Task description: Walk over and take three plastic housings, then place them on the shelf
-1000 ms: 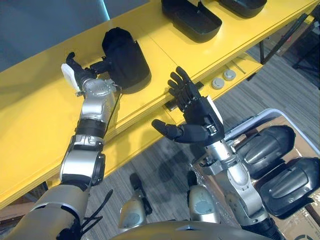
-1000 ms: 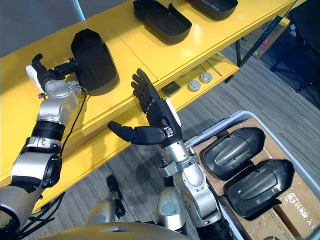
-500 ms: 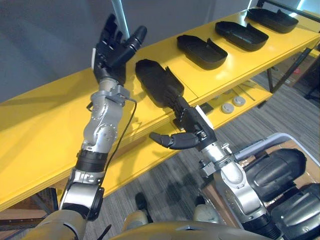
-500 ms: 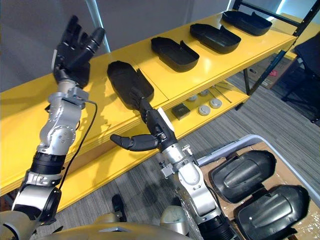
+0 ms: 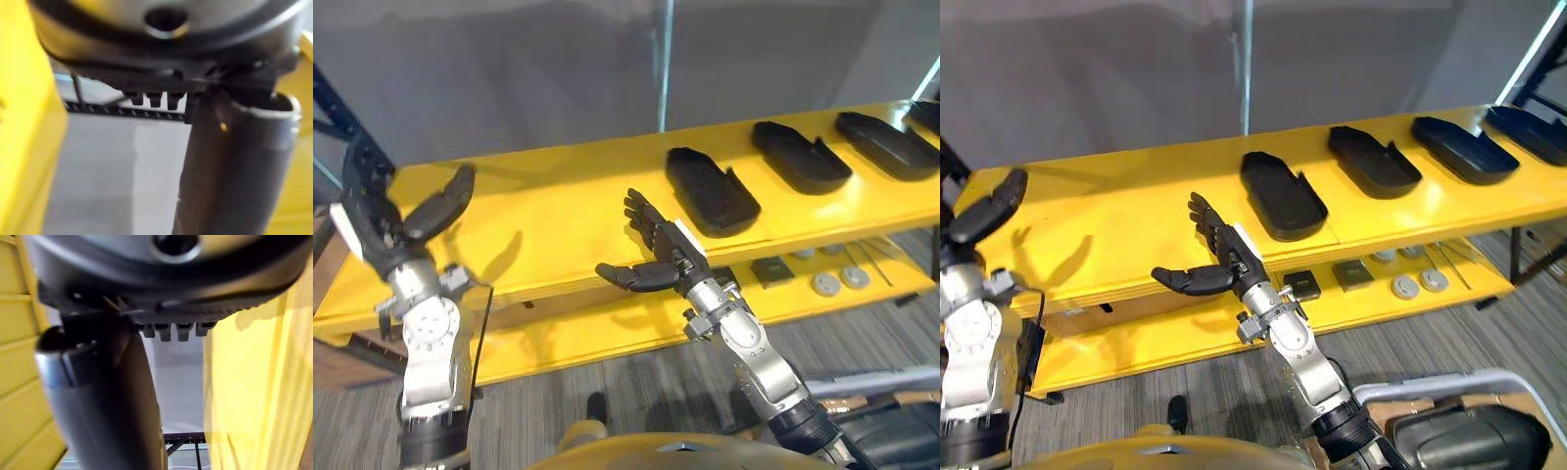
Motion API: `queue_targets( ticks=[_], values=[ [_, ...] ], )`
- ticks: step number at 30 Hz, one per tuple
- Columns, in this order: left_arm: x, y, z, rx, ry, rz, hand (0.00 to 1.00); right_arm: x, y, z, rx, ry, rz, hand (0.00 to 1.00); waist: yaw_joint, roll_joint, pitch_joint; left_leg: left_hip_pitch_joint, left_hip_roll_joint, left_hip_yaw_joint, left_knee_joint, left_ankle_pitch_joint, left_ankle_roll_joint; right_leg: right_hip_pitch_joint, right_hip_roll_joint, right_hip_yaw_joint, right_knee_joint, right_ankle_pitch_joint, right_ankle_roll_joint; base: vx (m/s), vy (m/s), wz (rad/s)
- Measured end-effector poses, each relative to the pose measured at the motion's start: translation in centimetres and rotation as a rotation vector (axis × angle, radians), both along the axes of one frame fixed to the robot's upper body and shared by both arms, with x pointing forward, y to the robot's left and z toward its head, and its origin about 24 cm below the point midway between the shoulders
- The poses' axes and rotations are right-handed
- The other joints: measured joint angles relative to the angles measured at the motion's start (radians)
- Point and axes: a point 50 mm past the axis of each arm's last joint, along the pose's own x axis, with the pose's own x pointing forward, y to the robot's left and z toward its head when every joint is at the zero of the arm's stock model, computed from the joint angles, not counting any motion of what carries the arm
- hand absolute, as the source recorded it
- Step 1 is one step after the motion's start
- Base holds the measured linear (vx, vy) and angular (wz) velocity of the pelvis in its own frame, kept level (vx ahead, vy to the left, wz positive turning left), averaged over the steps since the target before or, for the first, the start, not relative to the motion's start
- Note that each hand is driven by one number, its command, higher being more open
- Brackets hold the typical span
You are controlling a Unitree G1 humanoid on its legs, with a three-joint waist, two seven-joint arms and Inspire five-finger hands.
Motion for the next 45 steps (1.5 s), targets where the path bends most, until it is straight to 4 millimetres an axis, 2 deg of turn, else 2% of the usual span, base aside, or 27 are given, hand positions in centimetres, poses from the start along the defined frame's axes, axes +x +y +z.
queue_targets(
  ticks=[3, 6, 8, 9, 10, 11, 15, 18, 19, 23, 27, 31, 33, 35, 37, 40, 45],
  values=[
    [-2.1, -0.6, -1.4, -0.043, 0.037, 0.016, 1.0, 0.3, -0.7, 0.0, -0.027, -0.01, -0.048, 1.0, 0.009, -0.008, -0.005, -0.005, -0.008, -0.013, 0.0, 0.0, 0.0, 0.005, -0.004, -0.012, -0.001, -0.001, 0.001, 0.01, -0.002, 0.15],
    [-3.7, -2.1, -1.3, -0.056, 0.003, -0.054, 1.0, 1.1, -2.8, 0.4, -0.017, -0.027, -0.229, 1.0, 0.01, -0.007, -0.004, -0.006, -0.011, -0.027, 0.0, -0.002, 0.004, 0.013, -0.004, -0.028, -0.001, -0.005, 0.006, -0.03, -0.008, 0.17],
    [-4.4, -3.1, -0.6, -0.048, -0.064, -0.107, 1.0, 1.3, -5.5, 1.2, 0.004, -0.058, -0.397, 1.0, 0.009, -0.002, -0.002, -0.016, -0.01, -0.03, -0.001, -0.006, 0.0, 0.012, -0.002, -0.038, -0.003, -0.006, 0.007, -0.05, 0.002, 0.16],
    [-4.7, -3.4, -0.1, -0.034, -0.1, -0.133, 1.0, 1.2, -7.3, 1.7, 0.005, -0.079, -0.481, 1.0, 0.006, -0.011, 0.002, -0.019, -0.014, -0.019, 0.0, -0.026, -0.019, 0.013, -0.016, -0.039, -0.01, -0.006, 0.005, -0.03, 0.024, 0.13],
    [-4.8, -3.5, 0.2, -0.022, -0.119, -0.147, 1.0, 1.0, -8.2, 1.9, 0.007, -0.087, -0.524, 1.0, 0.008, -0.033, 0.009, -0.025, -0.022, -0.015, 0.031, -0.02, 0.003, 0.013, -0.028, -0.037, -0.02, -0.006, 0.004, 0.03, 0.044, -0.09],
    [-4.9, -3.7, 0.6, -0.005, -0.153, -0.176, 1.0, 0.6, -10.4, 2.3, 0.0, -0.108, -0.607, 1.0, 0.009, -0.018, 0.004, -0.03, -0.03, -0.021, 0.087, -0.059, 0.028, 0.016, -0.027, -0.025, -0.02, -0.004, 0.007, 0.05, 0.011, -0.15],
    [-5.0, -4.3, 1.5, 0.003, -0.219, -0.309, 1.0, 0.2, -13.5, 3.6, -0.001, -0.163, -0.681, 1.0, -0.028, -0.026, 0.007, -0.009, -0.036, -0.005, 0.012, -0.029, 0.027, -0.006, -0.033, -0.01, -0.019, -0.003, 0.008, 0.03, 0.018, -0.09],
    [-4.6, -5.0, 1.3, -0.022, -0.23, -0.378, 1.0, 0.1, -13.9, 4.0, -0.015, -0.182, -0.657, 1.0, -0.035, -0.025, 0.009, 0.008, -0.036, 0.009, 0.003, -0.027, 0.027, -0.005, -0.032, 0.003, -0.011, -0.002, 0.009, 0.02, 0.0, -0.12],
    [-4.5, -5.2, 1.4, -0.019, -0.232, -0.403, 1.0, 0.1, -14.2, 4.4, -0.023, -0.198, -0.633, 1.0, -0.046, -0.021, 0.012, 0.011, -0.031, 0.009, 0.003, -0.027, 0.026, -0.008, -0.029, 0.004, -0.001, -0.003, 0.009, 0.03, -0.04, -0.04],
    [-4.5, -5.4, 1.4, -0.009, -0.233, -0.44, 1.0, -0.2, -15.3, 5.3, -0.024, -0.234, -0.632, 1.0, -0.047, -0.007, 0.024, 0.01, -0.012, 0.025, 0.003, -0.025, 0.017, -0.02, -0.012, 0.018, -0.002, -0.001, 0.007, 0.02, -0.049, -0.13],
    [-3.6, -6.0, 1.4, -0.017, -0.241, -0.514, 1.0, -0.5, -17.4, 5.8, -0.008, -0.236, -0.623, 1.0, -0.054, -0.013, 0.029, 0.011, -0.004, 0.027, 0.003, -0.023, 0.016, -0.022, -0.003, 0.026, -0.002, 0.001, 0.01, 0.03, -0.039, -0.06],
    [-2.6, -7.2, 1.5, -0.023, -0.24, -0.635, 1.0, 0.7, -18.8, 4.8, -0.064, -0.171, -0.636, 1.0, -0.058, -0.032, 0.048, 0.0, -0.002, 0.027, 0.003, -0.024, 0.012, -0.034, -0.001, 0.028, 0.002, -0.002, 0.005, 0.0, -0.006, -0.01],
    [-1.8, -7.6, 1.9, -0.002, -0.245, -0.691, 1.0, 2.1, -19.5, 5.3, -0.062, -0.178, -0.679, 1.0, -0.057, -0.03, 0.097, -0.01, 0.0, 0.024, 0.004, -0.02, 0.009, -0.053, -0.001, 0.028, 0.021, -0.003, 0.003, -0.07, 0.002, 0.03],
    [-1.4, -7.7, 2.2, 0.008, -0.261, -0.701, 1.0, 2.9, -19.8, 6.4, -0.065, -0.211, -0.693, 1.0, -0.053, -0.026, 0.118, -0.038, 0.003, 0.02, 0.005, -0.009, 0.012, -0.086, 0.0, 0.029, 0.038, -0.002, 0.004, -0.07, 0.004, 0.04],
    [-0.5, -7.6, 2.8, 0.034, -0.281, -0.714, 1.0, 4.1, -20.1, 8.5, -0.062, -0.271, -0.689, 1.0, -0.047, -0.03, 0.176, -0.078, 0.009, 0.005, 0.04, -0.001, 0.019, -0.116, 0.003, 0.028, 0.073, -0.001, 0.005, -0.06, -0.01, 0.1],
    [0.4, -7.5, 3.1, 0.053, -0.282, -0.72, 1.0, 5.3, -19.8, 10.2, 0.001, -0.316, -0.667, 1.0, -0.035, -0.043, 0.249, -0.108, 0.017, -0.004, 0.109, -0.029, 0.02, -0.128, 0.003, 0.031, 0.107, -0.008, -0.004, -0.08, -0.029, 0.02],
    [0.4, -6.8, 3.3, 0.081, -0.272, -0.702, 1.0, 5.5, -19.5, 9.7, 0.015, -0.293, -0.643, 1.0, -0.003, -0.054, 0.304, -0.148, 0.027, -0.017, 0.193, -0.075, 0.013, -0.141, 0.005, 0.031, 0.144, -0.027, -0.013, -0.06, -0.012, 0.03]
  ],
)
